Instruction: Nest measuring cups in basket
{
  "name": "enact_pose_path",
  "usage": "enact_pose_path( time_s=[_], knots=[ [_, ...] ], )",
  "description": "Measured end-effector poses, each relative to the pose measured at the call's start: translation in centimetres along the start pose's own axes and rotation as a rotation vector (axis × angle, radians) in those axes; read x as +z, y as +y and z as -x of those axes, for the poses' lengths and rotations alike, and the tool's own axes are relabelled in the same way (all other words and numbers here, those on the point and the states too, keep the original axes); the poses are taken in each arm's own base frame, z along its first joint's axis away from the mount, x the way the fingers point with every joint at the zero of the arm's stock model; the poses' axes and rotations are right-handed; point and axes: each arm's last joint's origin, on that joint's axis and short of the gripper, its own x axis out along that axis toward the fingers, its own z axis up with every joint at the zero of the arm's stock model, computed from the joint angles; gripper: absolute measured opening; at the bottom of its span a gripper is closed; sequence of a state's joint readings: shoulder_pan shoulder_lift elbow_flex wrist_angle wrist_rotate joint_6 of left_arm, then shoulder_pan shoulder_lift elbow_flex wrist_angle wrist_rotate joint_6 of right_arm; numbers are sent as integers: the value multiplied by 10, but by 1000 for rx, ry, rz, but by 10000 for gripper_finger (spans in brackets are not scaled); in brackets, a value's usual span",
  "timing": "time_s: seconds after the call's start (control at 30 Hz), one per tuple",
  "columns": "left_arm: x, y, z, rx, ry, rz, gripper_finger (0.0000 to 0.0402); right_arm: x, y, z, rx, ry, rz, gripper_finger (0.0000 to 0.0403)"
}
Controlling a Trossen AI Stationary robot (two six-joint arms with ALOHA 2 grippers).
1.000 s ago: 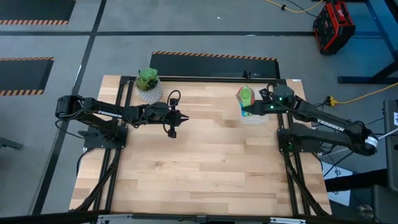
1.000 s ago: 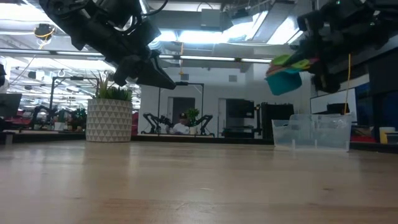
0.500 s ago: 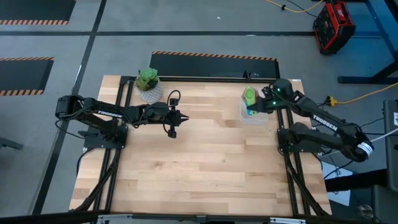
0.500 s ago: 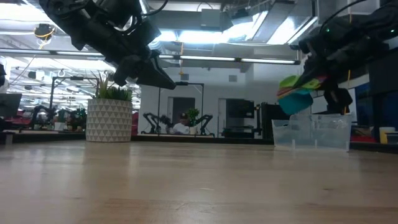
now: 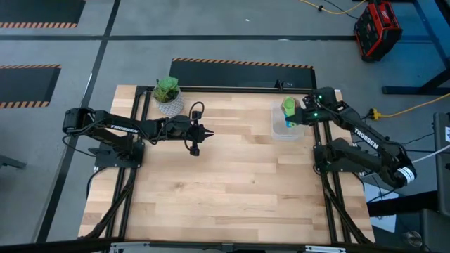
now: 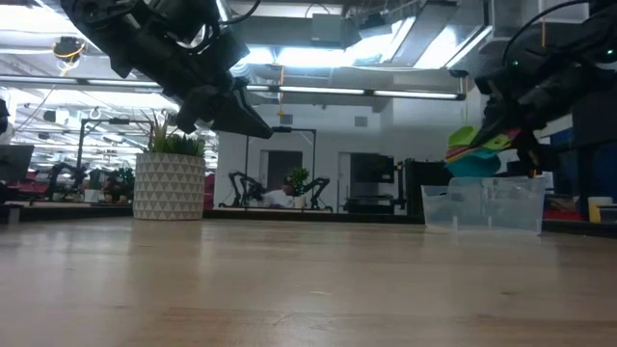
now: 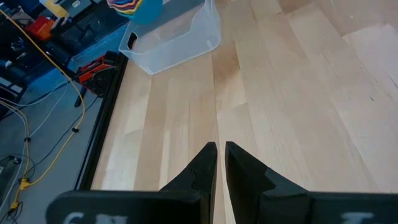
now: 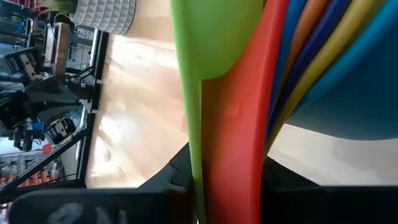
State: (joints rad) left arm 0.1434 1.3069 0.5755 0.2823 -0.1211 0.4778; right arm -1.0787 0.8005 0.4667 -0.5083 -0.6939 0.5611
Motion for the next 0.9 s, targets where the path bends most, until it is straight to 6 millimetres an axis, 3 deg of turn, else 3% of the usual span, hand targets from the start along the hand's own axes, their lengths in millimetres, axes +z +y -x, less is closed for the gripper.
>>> enact_pose_path(
  time_s=[0.4,0.9],
  knots=[
    [0,0,0,0,0,0,27,5,-14,2,-15,14,11,77],
    [0,0,0,0,0,0,27,22,-37,-28,78,148,-59,77]
  ],
)
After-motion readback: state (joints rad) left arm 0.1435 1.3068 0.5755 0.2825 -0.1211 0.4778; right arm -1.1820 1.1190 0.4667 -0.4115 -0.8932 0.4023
